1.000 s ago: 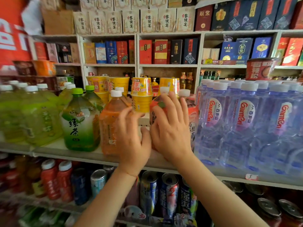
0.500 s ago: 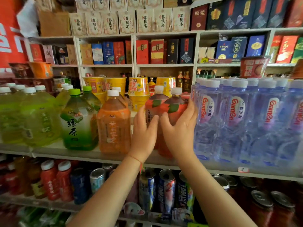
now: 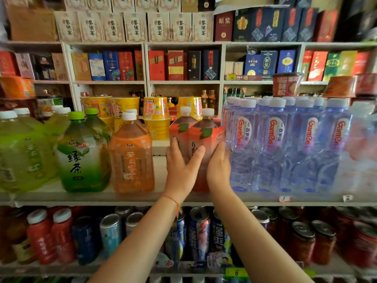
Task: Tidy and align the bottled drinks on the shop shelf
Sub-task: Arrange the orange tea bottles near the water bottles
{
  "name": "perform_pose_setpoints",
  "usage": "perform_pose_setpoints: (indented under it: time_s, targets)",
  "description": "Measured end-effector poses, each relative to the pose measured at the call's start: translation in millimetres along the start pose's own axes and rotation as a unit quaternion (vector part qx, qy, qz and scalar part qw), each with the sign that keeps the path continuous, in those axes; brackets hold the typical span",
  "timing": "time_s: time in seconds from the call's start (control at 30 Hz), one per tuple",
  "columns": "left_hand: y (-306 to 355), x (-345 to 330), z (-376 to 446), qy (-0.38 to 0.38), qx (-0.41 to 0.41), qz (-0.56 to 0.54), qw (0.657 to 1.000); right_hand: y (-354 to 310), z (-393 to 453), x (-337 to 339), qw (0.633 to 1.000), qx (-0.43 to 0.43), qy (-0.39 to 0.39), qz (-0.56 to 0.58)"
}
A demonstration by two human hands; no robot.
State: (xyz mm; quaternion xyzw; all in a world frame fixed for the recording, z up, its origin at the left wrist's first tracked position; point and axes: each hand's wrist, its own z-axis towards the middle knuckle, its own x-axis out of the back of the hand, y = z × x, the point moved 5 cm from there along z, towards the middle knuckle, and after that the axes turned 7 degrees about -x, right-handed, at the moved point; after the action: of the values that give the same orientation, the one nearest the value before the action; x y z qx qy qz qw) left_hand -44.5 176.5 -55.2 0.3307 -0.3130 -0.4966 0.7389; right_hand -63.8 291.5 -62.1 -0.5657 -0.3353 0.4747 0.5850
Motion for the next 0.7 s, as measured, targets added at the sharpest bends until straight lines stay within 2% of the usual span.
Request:
perform_pose_setpoints:
  time_s: [0.17, 0.23, 0.33, 0.43, 0.7]
  targets:
    - [-9, 3, 13, 0.014, 0.008, -0.016, 1.0, -3, -12, -4, 0.998, -0.009, -0.038, -0.039]
    - [-13, 4, 16, 0.014, 0.007, -0.029, 0.999, -4, -9, -2, 0.996, -0.04, -0.057, -0.05]
    - [-13, 0, 11, 0.012, 0.007, -0.021, 1.0, -8, 7, -3, 0.991, -0.111, -0.074, -0.007]
    - [-17, -5, 6, 0.015, 0.014, -0.021, 1.0, -8, 21, -11, 0.986, -0.138, -0.08, 0.048]
    - [-24, -3, 18, -0.005, 0.083, -0.17, 0.982, -4, 10, -19, 0.977, -0.161, -0.13, 0.056]
